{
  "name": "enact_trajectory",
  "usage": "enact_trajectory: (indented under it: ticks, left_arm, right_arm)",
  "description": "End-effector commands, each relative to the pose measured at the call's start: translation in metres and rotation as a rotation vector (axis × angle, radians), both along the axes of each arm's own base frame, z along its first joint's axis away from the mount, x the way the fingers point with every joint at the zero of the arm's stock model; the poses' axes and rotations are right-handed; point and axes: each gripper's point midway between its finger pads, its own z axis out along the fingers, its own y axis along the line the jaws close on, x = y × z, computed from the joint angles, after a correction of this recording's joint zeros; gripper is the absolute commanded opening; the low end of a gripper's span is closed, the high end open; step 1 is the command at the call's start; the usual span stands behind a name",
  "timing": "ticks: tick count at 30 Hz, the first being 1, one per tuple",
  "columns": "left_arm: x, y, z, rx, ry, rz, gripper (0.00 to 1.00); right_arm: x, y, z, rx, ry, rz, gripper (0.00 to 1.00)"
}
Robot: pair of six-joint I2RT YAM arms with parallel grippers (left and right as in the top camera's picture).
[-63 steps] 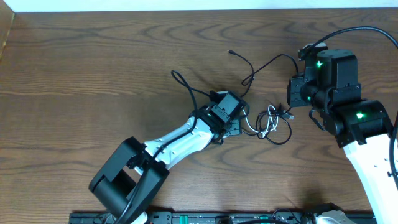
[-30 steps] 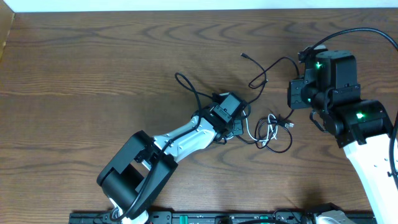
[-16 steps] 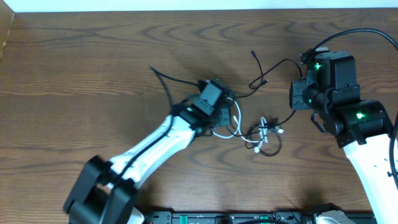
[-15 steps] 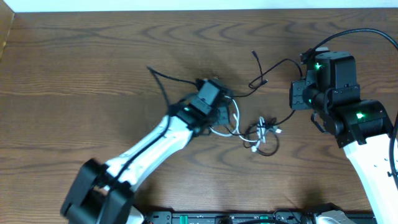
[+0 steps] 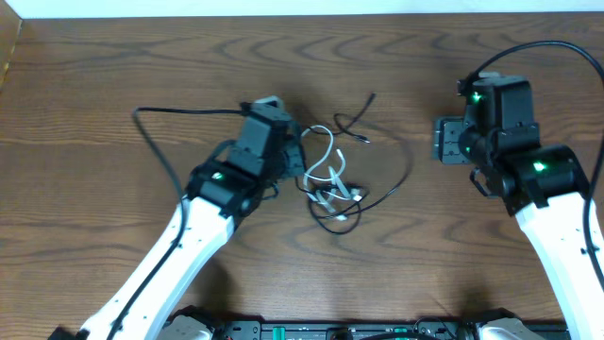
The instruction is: Untangle cables
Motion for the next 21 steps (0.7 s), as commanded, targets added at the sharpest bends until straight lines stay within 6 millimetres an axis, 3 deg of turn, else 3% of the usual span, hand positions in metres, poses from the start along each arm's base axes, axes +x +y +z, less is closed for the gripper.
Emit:
enact_trajectory:
  ticks: [1,5,10,17,21]
  left_arm:
    - [0.0,0.018,0.017,0.015,-0.055,0.022,0.08]
    - [-0.002,0.022,0.026,0.004,-0.079,0.029,0.07]
    - [-0.001,0.022,0.029,0.0,-0.087,0.031,0.08]
    - [-0.002,0.022,0.038,-0.015,-0.116,0.032,0.08]
    - [-0.007,0.022,0.055,-0.043,-0.155,0.024,0.08]
  right_arm:
    - [0.002,0.008,-0.019,0.031,0.066,0.021,0.99]
    - [-0.005,0.051,-0.025,0.226,0.13,0.171,0.99]
    - [-0.025,0.101,-0.018,0.433,0.196,0.354,0.99]
    - [-0.032,0.12,-0.029,0.389,0.232,0.366,0.99]
    - [-0.029,0.145,-0.045,0.385,0.236,0.43,0.99]
